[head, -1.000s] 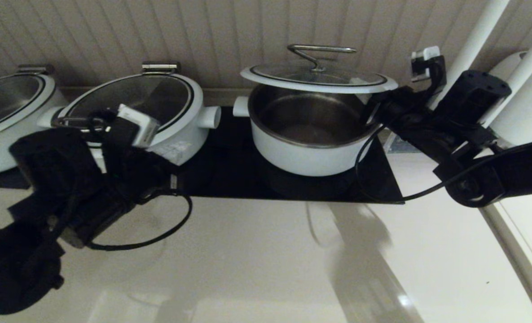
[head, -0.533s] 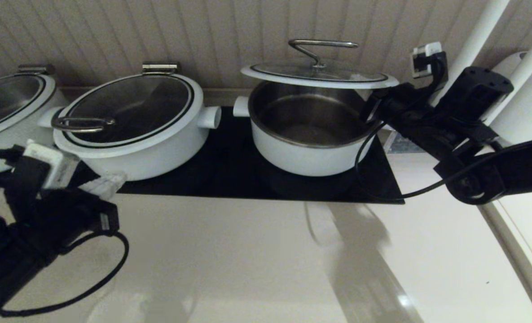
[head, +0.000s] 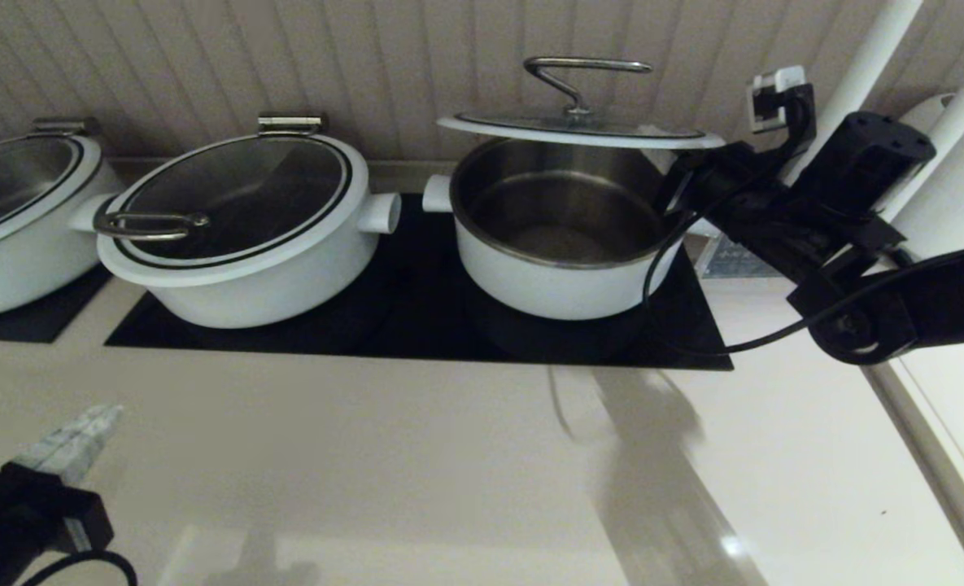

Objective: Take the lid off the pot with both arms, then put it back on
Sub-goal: Open the pot lid completely

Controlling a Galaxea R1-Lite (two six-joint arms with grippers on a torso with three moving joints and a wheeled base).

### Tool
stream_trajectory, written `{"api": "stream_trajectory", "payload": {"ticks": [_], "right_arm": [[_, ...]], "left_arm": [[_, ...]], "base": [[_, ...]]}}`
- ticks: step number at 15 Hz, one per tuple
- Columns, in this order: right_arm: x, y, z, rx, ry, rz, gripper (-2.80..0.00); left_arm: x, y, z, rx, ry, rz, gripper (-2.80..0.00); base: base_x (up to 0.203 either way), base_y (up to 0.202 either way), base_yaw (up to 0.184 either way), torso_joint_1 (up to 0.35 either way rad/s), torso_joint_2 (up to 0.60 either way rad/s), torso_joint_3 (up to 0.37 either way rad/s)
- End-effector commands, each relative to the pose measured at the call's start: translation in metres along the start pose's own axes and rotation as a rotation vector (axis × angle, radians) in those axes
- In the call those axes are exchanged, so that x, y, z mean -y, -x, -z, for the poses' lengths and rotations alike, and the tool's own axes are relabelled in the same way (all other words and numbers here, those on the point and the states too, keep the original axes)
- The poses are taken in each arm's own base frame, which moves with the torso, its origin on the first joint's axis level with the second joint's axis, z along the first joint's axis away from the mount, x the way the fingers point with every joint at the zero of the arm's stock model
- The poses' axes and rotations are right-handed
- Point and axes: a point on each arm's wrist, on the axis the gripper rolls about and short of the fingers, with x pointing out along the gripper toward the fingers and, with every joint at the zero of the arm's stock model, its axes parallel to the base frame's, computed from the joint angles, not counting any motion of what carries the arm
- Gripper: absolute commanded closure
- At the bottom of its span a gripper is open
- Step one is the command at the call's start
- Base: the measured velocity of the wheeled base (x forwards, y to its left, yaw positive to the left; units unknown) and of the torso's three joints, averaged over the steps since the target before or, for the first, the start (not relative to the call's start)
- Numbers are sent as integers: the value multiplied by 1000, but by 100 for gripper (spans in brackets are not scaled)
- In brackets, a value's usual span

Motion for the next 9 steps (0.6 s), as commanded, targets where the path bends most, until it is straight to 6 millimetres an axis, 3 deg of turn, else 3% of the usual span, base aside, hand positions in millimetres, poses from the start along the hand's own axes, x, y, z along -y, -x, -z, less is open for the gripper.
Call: {"api": "stream_trajectory", "payload": {"ticks": [1, 6, 9], "right_arm": [[0, 0, -1, 8, 2, -2, 0], [0, 0, -1, 8, 1, -4, 0], [1, -1, -2, 15, 4, -3, 0]], "left_arm": [[-3, 21, -1, 54, 8, -26, 0], [-7, 86, 22, 127, 24, -69, 0], [-4, 95, 44, 8, 64, -82, 0]], "base": [[0, 0, 0, 0, 0, 0], [0, 0, 0, 0, 0, 0], [0, 0, 0, 0, 0, 0]]}}
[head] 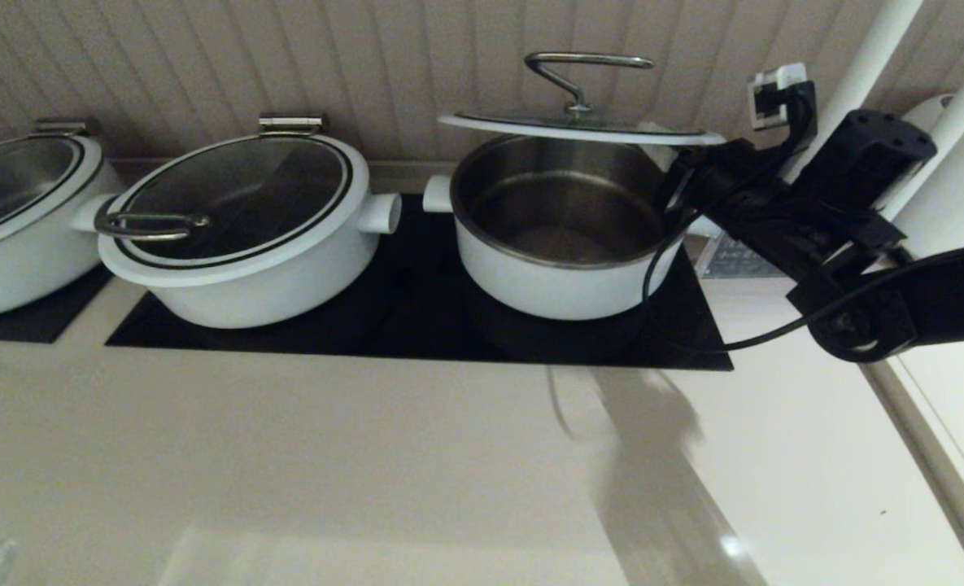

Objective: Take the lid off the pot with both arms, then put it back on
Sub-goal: Open the pot lid completely

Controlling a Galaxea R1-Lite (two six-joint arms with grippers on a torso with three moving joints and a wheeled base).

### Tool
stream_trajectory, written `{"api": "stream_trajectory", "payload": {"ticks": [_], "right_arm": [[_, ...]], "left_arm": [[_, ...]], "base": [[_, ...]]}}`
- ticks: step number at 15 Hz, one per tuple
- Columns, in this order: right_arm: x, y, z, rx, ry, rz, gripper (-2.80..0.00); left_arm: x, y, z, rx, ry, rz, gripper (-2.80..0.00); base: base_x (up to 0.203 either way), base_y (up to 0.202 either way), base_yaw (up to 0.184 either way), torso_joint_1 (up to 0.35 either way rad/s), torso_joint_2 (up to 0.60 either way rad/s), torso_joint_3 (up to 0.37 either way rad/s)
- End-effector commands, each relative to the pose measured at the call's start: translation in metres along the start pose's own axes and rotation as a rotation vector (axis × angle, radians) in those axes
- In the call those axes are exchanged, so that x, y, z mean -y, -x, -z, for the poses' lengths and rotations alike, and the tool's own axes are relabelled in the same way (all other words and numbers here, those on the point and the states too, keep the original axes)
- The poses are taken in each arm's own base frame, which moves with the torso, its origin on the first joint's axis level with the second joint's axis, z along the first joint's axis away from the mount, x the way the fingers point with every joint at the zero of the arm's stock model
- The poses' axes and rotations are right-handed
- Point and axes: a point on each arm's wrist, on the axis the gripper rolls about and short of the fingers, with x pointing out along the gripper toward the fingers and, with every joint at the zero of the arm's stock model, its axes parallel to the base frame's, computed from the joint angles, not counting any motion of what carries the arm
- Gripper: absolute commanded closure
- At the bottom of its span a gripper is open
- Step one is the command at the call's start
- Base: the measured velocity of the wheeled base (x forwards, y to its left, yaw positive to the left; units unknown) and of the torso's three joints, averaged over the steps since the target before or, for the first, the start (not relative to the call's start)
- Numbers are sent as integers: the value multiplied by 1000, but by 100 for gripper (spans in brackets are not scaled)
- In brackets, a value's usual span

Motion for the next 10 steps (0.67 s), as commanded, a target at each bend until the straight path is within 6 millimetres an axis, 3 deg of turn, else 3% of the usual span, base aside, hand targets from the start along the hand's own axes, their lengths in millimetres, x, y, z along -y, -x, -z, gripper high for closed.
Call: {"api": "stream_trajectory", "payload": {"ticks": [1, 10], "right_arm": [[0, -1, 0, 6, 1, -4, 0], [0, 0, -2, 11, 4, -1, 0]], "left_arm": [[0, 7, 8, -6, 33, 12, 0], [8, 11, 32, -228, 76, 250, 0]], "base": [[0, 0, 0, 0, 0, 0], [0, 0, 0, 0, 0, 0]]}}
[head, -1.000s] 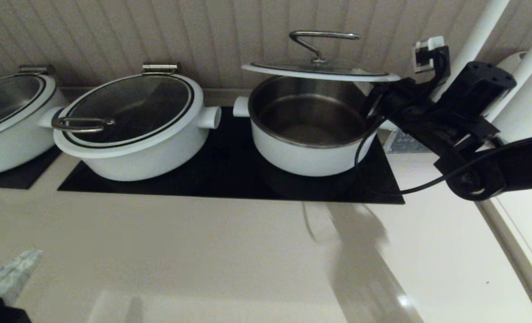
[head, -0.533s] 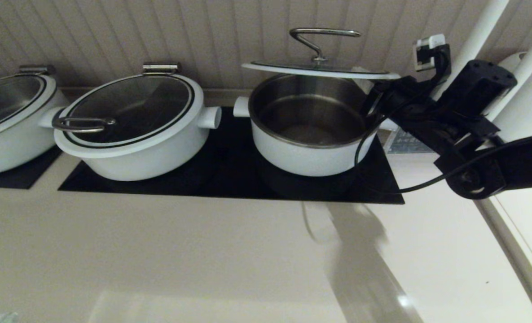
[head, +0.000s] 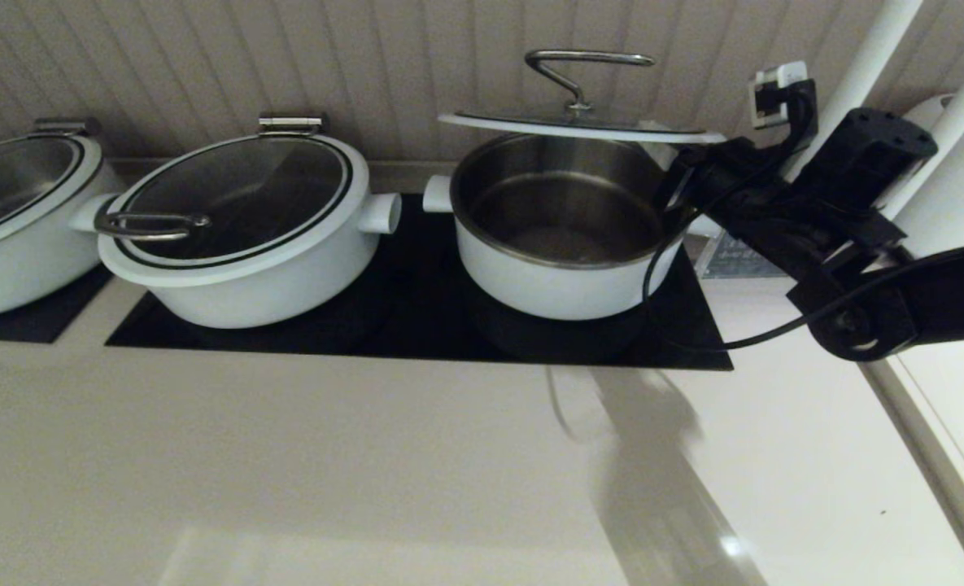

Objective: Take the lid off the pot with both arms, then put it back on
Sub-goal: Open the pot lid completely

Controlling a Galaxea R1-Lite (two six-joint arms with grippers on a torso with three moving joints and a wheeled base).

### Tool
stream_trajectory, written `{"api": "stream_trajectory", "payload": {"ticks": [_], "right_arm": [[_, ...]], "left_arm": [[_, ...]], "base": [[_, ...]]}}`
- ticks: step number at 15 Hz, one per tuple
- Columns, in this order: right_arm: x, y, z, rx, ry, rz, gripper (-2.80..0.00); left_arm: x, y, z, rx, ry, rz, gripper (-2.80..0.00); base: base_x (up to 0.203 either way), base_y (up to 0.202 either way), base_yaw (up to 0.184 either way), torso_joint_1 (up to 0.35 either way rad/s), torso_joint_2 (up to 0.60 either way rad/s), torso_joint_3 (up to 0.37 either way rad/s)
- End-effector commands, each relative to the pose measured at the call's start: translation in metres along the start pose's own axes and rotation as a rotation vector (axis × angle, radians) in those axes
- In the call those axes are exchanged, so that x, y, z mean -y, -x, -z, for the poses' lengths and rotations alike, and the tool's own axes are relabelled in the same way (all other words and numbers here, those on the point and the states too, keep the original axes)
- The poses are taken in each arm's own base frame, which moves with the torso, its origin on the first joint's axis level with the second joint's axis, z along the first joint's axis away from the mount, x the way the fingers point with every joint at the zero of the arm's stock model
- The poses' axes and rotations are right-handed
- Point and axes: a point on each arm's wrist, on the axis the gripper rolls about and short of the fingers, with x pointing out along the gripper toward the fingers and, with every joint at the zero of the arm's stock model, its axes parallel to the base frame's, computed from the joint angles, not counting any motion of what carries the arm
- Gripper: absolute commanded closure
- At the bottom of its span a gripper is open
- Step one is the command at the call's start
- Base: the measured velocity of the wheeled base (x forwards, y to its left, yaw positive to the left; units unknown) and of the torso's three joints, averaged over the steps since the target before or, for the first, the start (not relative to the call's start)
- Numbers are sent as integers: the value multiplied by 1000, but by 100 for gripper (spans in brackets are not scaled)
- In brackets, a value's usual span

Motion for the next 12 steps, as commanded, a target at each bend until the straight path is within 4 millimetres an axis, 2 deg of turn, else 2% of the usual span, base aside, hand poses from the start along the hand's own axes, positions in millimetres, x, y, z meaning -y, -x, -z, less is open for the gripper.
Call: {"api": "stream_trajectory", "payload": {"ticks": [1, 12], "right_arm": [[0, 0, -1, 7, 1, -3, 0], [0, 0, -2, 9, 3, -3, 0]], "left_arm": [[0, 0, 0, -8, 2, 1, 0], [0, -1, 0, -7, 34, -4, 0]], "base": [[0, 0, 0, 0, 0, 0], [0, 0, 0, 0, 0, 0]]}}
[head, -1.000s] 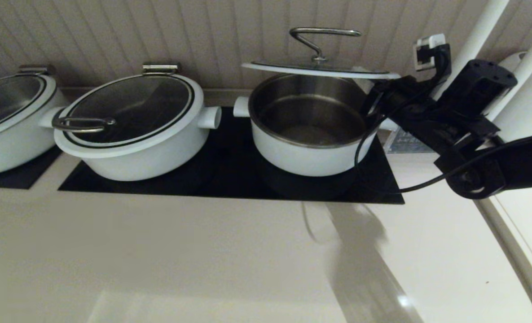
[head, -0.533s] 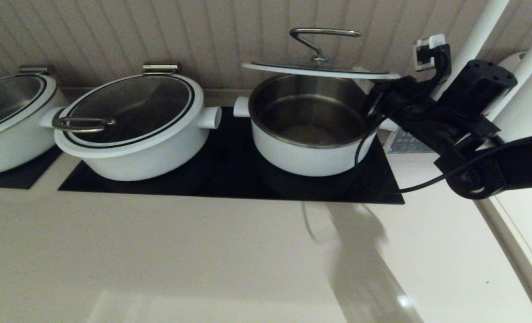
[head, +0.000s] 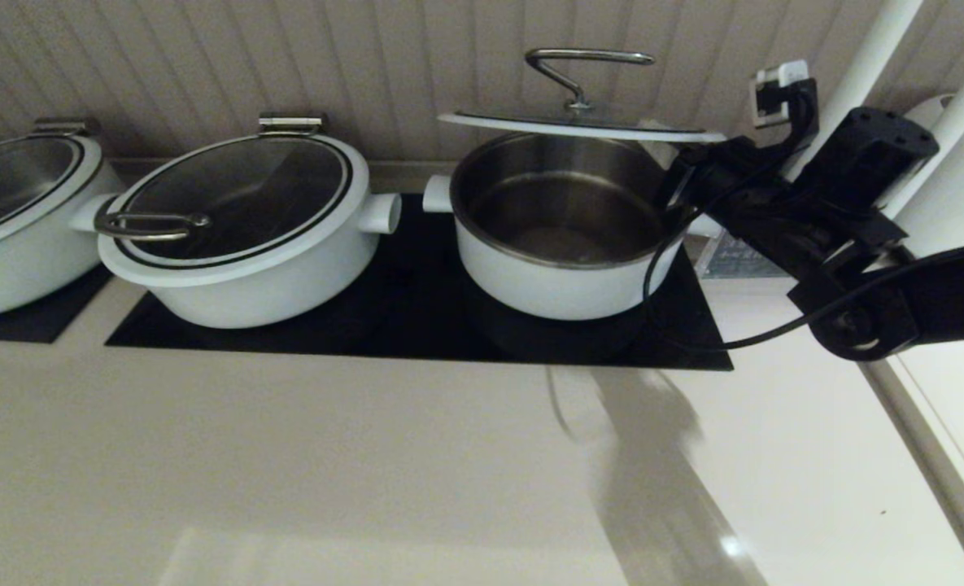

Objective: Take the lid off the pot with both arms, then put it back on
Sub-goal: Open the pot lid completely

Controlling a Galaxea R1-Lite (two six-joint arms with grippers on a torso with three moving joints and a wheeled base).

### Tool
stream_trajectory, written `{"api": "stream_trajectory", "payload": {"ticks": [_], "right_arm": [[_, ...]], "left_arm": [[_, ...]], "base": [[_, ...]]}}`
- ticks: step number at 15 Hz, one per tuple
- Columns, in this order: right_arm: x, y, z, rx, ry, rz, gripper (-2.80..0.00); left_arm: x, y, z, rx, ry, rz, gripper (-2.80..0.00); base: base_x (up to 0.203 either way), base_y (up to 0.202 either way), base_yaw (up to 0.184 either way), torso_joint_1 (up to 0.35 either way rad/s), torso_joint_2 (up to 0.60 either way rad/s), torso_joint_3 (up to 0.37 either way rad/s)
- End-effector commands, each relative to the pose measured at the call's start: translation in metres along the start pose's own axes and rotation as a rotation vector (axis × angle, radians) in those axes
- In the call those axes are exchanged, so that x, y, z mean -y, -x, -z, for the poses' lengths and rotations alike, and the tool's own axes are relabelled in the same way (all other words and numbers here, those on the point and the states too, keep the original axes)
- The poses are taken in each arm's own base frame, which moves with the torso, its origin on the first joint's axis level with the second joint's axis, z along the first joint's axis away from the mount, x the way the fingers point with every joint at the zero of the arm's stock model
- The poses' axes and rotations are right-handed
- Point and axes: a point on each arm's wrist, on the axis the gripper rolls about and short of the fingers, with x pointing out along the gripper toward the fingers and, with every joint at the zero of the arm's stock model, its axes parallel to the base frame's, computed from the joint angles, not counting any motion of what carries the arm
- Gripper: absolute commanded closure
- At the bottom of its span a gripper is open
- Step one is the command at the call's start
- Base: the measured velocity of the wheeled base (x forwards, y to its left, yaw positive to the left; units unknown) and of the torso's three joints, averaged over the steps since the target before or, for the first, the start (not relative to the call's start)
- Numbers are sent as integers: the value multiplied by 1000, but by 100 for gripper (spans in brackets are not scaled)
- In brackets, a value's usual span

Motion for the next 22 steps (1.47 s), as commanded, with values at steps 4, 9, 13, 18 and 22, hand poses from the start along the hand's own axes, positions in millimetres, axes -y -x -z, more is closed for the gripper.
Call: {"api": "stream_trajectory", "payload": {"ticks": [4, 9, 13, 18, 22], "right_arm": [[-1, 1, -4, 12, 3, -5, 0], [-1, 2, -7, 20, 6, -5, 0], [-1, 1, -8, 24, 6, -6, 0], [1, -5, -18, 69, 19, -6, 0], [2, -10, -25, 99, 28, -8, 0]], "left_arm": [[1, 3, 0, 48, 38, -133, 0], [3, 19, 8, 282, 39, -118, 0], [2, 19, 8, 288, 52, -117, 0], [2, 19, 8, 288, 52, -117, 0], [2, 19, 8, 289, 52, -115, 0]], "base": [[0, 0, 0, 0, 0, 0], [0, 0, 0, 0, 0, 0], [0, 0, 0, 0, 0, 0], [0, 0, 0, 0, 0, 0], [0, 0, 0, 0, 0, 0]]}}
